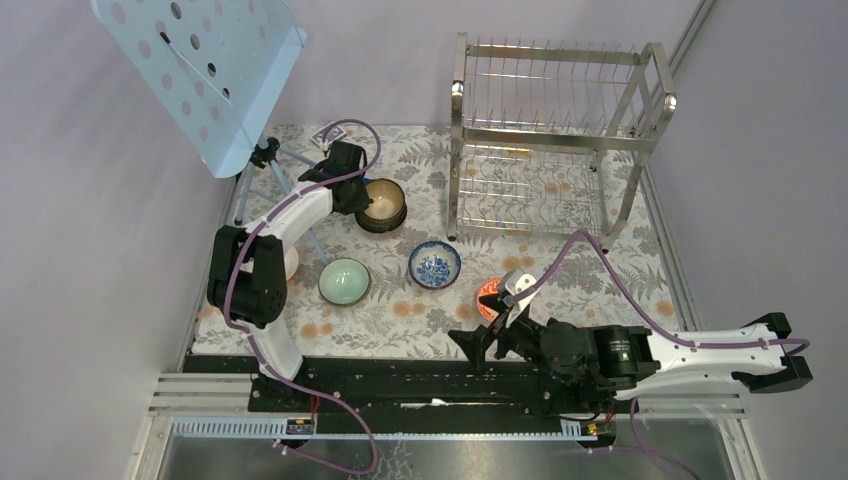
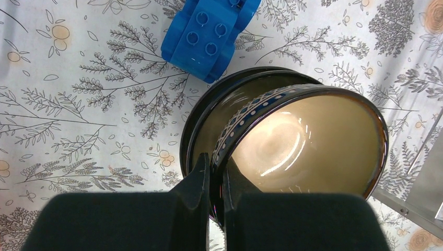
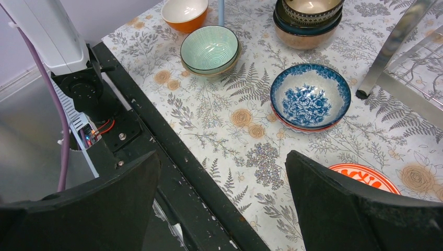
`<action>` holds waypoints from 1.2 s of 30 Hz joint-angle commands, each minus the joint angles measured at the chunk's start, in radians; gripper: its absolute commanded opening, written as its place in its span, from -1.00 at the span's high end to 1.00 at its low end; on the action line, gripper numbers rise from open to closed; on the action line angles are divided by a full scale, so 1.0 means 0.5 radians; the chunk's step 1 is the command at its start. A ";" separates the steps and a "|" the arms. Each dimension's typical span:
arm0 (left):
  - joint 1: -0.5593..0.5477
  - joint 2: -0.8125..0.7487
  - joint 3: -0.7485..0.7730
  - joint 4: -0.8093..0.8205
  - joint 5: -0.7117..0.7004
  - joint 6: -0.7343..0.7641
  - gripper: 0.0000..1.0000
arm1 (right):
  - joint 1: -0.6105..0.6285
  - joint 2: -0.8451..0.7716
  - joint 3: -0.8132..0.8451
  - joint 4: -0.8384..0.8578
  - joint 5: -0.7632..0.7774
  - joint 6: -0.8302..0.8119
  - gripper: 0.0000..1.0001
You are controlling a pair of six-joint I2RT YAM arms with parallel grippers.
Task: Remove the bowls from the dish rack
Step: Place the bowl with the bowl, then reset both arms
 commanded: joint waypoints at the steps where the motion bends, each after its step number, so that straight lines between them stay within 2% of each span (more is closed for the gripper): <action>1: 0.016 -0.006 0.102 0.076 0.041 -0.007 0.83 | 0.013 -0.010 0.077 0.007 0.082 0.020 -0.92; 6: 0.017 -0.007 0.094 0.061 0.046 -0.005 0.44 | 0.012 -0.011 0.081 -0.002 0.091 0.020 -0.92; 10: 0.017 -0.033 0.068 0.062 0.049 -0.006 0.22 | 0.012 -0.011 0.083 -0.004 0.099 0.017 -0.93; 15: 0.017 -0.096 0.053 0.026 0.047 -0.006 -0.30 | 0.014 -0.008 0.079 -0.010 0.103 0.022 -0.93; 18: 0.019 -0.171 0.031 0.013 0.028 -0.006 -0.51 | 0.013 -0.003 0.070 -0.006 0.107 0.026 -0.94; 21: 0.017 -0.252 0.010 -0.001 0.019 0.004 -0.62 | 0.012 0.000 0.065 0.001 0.108 0.022 -0.94; 30: 0.003 -0.500 -0.097 -0.030 0.071 -0.023 -0.79 | 0.011 0.017 0.057 0.025 0.133 0.001 -0.95; 33: -0.073 -0.628 -0.167 -0.008 0.079 -0.054 -0.89 | 0.014 0.016 0.038 0.027 0.162 0.011 -0.96; 36: -0.227 -0.770 -0.245 0.044 -0.036 -0.063 -0.98 | 0.013 0.013 0.020 0.026 0.264 0.055 -0.97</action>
